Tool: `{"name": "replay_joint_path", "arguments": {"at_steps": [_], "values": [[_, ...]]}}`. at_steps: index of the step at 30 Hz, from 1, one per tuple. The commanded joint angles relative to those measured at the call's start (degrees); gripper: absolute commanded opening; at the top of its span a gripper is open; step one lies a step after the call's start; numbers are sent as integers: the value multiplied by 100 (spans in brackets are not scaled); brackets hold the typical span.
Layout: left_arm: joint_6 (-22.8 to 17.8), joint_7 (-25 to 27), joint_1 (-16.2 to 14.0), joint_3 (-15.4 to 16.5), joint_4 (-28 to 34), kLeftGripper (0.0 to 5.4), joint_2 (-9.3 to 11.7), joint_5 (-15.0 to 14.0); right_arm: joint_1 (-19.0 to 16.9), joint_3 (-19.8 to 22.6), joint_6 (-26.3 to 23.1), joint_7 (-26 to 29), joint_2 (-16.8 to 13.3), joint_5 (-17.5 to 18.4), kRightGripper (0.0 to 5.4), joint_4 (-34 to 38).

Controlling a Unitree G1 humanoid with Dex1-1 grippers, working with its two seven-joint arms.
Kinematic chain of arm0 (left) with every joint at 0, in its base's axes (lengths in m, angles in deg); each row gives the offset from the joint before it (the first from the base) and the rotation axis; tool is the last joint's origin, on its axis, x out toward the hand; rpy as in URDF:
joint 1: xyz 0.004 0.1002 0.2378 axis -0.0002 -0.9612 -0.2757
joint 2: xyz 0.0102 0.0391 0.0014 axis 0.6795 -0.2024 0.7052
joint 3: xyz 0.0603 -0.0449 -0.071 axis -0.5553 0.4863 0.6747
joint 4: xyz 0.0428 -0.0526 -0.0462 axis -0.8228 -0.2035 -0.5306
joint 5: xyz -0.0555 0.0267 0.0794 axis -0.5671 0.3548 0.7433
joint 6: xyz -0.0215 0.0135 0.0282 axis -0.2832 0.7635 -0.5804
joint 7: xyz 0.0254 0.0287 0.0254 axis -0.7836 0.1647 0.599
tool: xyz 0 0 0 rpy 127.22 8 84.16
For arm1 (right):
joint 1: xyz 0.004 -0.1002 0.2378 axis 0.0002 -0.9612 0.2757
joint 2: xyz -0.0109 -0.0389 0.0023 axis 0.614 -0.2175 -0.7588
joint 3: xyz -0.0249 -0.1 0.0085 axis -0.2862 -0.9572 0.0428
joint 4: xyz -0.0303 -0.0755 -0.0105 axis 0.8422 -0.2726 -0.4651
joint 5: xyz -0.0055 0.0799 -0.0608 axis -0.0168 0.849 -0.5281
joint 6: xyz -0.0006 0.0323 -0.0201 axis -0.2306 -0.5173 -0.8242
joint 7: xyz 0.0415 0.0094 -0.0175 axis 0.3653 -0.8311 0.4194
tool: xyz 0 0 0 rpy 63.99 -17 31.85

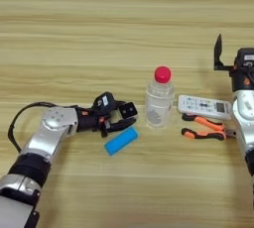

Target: Move the objects on the table

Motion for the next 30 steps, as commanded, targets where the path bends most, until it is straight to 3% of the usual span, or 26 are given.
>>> {"name": "replay_joint_path", "arguments": {"at_steps": [1,4,9,16,23,30], "values": [[119,-57,87,17,-93,345,-29,98,-50,12,-75,31,-6,25,540,20],[227,-39,83,70,-49,367,-67,-1,-45,14,-67,34,-7,30,540,2],[242,199,-111,281,561,417,-146,-471,-42,16,-51,39,-16,31,540,-31],[62,246,-480,424,1553,474,-38,-793,-22,12,-52,31,-12,22,540,-51],[-305,177,-943,555,2537,533,330,-904,10,-3,-64,8,9,4,540,-66],[-840,45,-1409,560,2933,537,899,-661,27,-38,-91,-31,73,-27,540,-7]]}}
